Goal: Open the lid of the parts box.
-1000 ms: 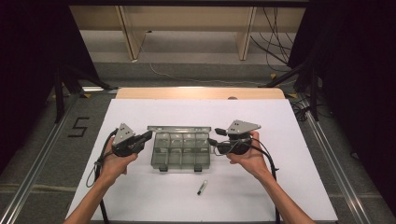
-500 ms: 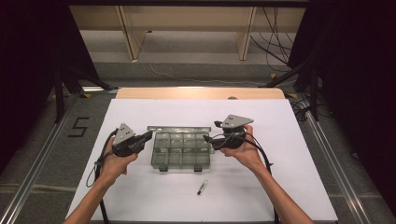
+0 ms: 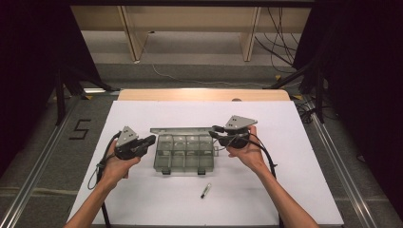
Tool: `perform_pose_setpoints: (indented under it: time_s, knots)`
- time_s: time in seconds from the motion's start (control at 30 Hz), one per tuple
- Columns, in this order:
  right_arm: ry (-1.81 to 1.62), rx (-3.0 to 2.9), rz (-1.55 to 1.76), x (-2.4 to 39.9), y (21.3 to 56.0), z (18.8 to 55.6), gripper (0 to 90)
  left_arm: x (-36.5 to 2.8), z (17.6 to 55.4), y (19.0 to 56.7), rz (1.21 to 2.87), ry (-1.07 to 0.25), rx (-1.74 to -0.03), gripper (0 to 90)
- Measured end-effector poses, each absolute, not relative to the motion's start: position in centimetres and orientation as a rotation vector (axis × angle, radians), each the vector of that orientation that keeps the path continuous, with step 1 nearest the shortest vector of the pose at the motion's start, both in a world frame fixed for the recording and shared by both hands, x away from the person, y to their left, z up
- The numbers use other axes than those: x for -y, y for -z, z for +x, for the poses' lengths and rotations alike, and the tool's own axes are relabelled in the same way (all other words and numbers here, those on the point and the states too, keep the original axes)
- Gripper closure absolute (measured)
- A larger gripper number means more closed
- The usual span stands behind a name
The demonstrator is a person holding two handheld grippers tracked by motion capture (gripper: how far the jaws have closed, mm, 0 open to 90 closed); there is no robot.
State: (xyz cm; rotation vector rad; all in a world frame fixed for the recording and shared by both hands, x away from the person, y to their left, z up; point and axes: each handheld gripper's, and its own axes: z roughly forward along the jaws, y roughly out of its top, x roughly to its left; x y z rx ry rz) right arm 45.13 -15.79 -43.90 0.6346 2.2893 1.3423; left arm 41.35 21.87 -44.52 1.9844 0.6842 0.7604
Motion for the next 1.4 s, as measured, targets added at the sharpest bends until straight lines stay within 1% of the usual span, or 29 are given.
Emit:
perform_pose_setpoints:
  time_s: [0.03, 0.07, 0.1, 0.23, 0.27, 0.33, 0.37, 0.43, 0.5, 0.53, 0.6, 0.63, 0.67, 0.7, 0.73, 0.77, 0.87, 0.9, 0.97, 1.07, 1.3, 1.4]
  knots:
    - [-1.338, -2.294, 0.637, 15.8, 43.8, 45.1, 73.8, -21.9, 41.5, 44.7, 2.005, -0.75, -0.688, 79.8]
    - [-1.333, -2.278, 0.634, 15.8, 43.8, 45.2, 75.1, -21.8, 41.6, 44.8, 2.026, -0.737, -0.687, 73.7]
    - [-1.333, -2.278, 0.634, 15.8, 43.8, 45.2, 75.1, -21.7, 41.5, 45.0, 2.052, -0.729, -0.702, 73.7]
    - [-1.298, -2.258, 0.666, 15.5, 43.4, 45.2, 78.6, -21.3, 41.9, 45.4, 2.16, -0.714, -0.724, 59.6]
    - [-1.298, -2.258, 0.666, 15.5, 43.4, 45.2, 78.6, -21.3, 41.9, 45.4, 2.16, -0.714, -0.724, 57.1]
    - [-1.299, -2.238, 0.677, 15.4, 43.4, 45.4, 79.4, -21.4, 42.0, 45.5, 2.186, -0.747, -0.744, 55.6]
    - [-1.296, -2.239, 0.694, 15.4, 43.3, 45.4, 79.7, -21.2, 42.0, 45.6, 2.192, -0.709, -0.742, 55.1]
    - [-1.288, -2.242, 0.718, 15.2, 43.2, 45.4, 80.2, -21.3, 42.0, 45.7, 2.222, -0.729, -0.761, 53.7]
    - [-1.285, -2.24, 0.72, 15.2, 43.2, 45.4, 80.3, -21.4, 42.1, 45.8, 2.249, -0.748, -0.767, 53.5]
    - [-1.283, -2.238, 0.723, 15.2, 43.2, 45.4, 80.4, -21.3, 42.1, 46.1, 2.249, -0.72, -0.764, 52.8]
    - [-1.281, -2.225, 0.728, 15.2, 43.2, 45.5, 80.6, -21.4, 42.2, 46.2, 2.28, -0.745, -0.781, 53.2]
    - [-1.277, -2.235, 0.745, 15.2, 43.1, 45.5, 80.7, -21.4, 42.2, 46.2, 2.281, -0.757, -0.785, 56.6]
    - [-1.277, -2.235, 0.745, 15.2, 43.1, 45.5, 80.7, -21.5, 42.2, 46.2, 2.283, -0.757, -0.781, 56.6]
    - [-1.276, -2.235, 0.749, 15.1, 43.0, 45.5, 80.9, -21.5, 42.2, 46.1, 2.276, -0.767, -0.784, 58.5]
    - [-1.273, -2.233, 0.767, 15.1, 43.0, 45.7, 81.2, -21.4, 42.2, 46.2, 2.272, -0.771, -0.781, 64.4]
    - [-1.273, -2.233, 0.767, 15.1, 43.0, 45.7, 81.2, -21.4, 42.2, 46.2, 2.272, -0.771, -0.781, 66.0]
    - [-1.275, -2.223, 0.825, 14.8, 42.8, 46.1, 82.0, -21.4, 42.2, 46.0, 2.293, -0.763, -0.79, 67.0]
    - [-1.275, -2.223, 0.825, 14.8, 42.8, 46.1, 82.0, -21.5, 42.3, 46.1, 2.279, -0.78, -0.79, 67.0]
    - [-1.261, -2.232, 0.858, 14.8, 42.6, 46.3, 82.6, -21.4, 42.2, 46.0, 2.293, -0.761, -0.79, 67.2]
    - [-1.243, -2.234, 0.91, 14.5, 42.3, 46.8, 83.2, -21.4, 42.2, 46.0, 2.287, -0.782, -0.794, 67.7]
    - [-1.24, -2.236, 0.99, 14.2, 42.0, 48.1, 83.9, -21.3, 42.1, 46.1, 2.281, -0.766, -0.792, 67.9]
    - [-1.239, -2.233, 1.085, 14.2, 41.9, 48.7, 84.2, -21.2, 42.1, 46.1, 2.28, -0.753, -0.788, 68.0]
